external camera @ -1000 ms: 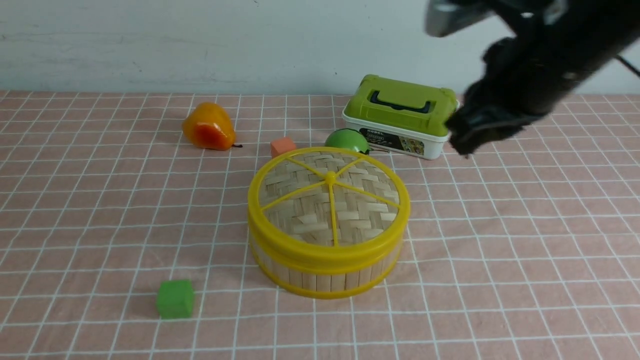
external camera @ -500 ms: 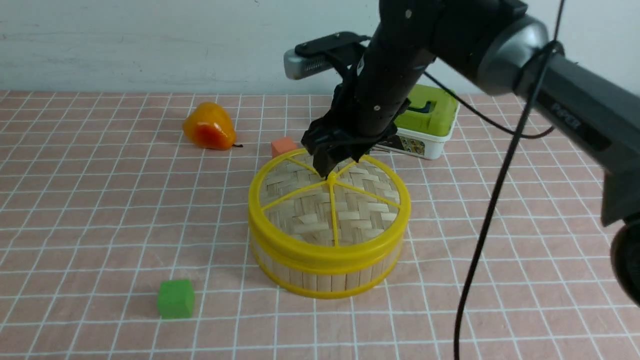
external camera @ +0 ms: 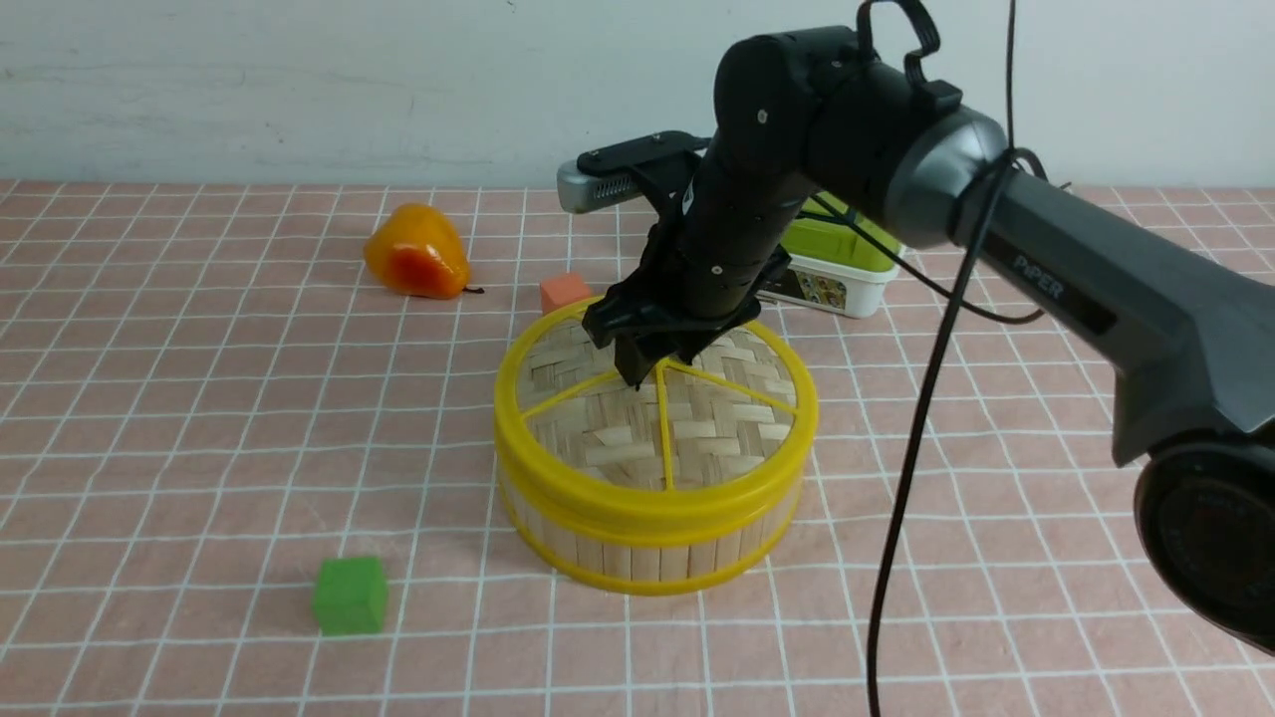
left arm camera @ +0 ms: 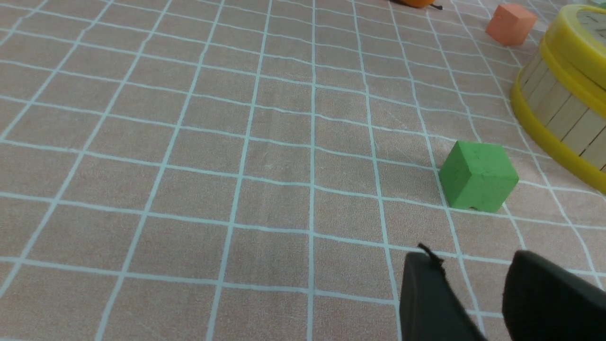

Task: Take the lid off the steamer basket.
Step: Use the right arm to lift the lid of the steamer, then use the right arm to place the steamer lid on the table

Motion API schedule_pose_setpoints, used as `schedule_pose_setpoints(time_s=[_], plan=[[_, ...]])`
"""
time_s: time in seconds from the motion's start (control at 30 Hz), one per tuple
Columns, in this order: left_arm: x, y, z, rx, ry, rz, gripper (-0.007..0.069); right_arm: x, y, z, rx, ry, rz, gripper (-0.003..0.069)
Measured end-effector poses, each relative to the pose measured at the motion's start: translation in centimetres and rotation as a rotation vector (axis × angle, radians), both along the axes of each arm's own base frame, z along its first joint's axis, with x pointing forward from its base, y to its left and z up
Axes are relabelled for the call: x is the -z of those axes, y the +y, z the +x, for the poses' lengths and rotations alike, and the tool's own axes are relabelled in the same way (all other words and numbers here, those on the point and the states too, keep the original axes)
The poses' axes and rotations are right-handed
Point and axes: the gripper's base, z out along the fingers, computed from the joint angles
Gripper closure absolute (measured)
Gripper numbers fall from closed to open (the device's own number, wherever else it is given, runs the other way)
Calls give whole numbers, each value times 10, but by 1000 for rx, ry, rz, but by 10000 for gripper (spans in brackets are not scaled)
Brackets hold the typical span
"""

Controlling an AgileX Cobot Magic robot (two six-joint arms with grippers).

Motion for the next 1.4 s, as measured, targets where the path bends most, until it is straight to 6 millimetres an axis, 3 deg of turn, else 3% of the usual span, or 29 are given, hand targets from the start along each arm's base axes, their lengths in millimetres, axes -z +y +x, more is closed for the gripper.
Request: schedule_pose_setpoints(time_s=[0.3, 0.4, 0.5, 0.7, 0.8, 0.97, 1.0, 1.13, 1.27, 1.4], plan=[[0, 0, 0, 0, 0, 0, 385, 0, 0, 1, 9, -3, 1, 319], [0, 0, 0, 0, 0, 0, 385, -1, 0, 1, 9, -4, 2, 422], [0, 0, 0, 0, 0, 0, 385, -1, 0, 1, 8, -5, -1, 574], [0, 0, 0, 0, 0, 0, 385, -11, -3, -2, 4, -9, -12, 578], [0, 0, 0, 0, 0, 0, 385, -31, -9, -8, -4, -18, -10, 578], [0, 0, 0, 0, 0, 0, 385, -107, -58, -18, 40, -164, 51, 578], [0, 0, 0, 0, 0, 0, 385, -109, -60, -19, 44, -169, 51, 578], [0, 0, 0, 0, 0, 0, 385, -140, -108, -29, 122, -218, 46, 578], [0, 0, 0, 0, 0, 0, 385, -139, -149, -41, 170, -183, 1, 578], [0, 0, 0, 0, 0, 0, 385, -94, -197, -50, 270, -19, -64, 578]])
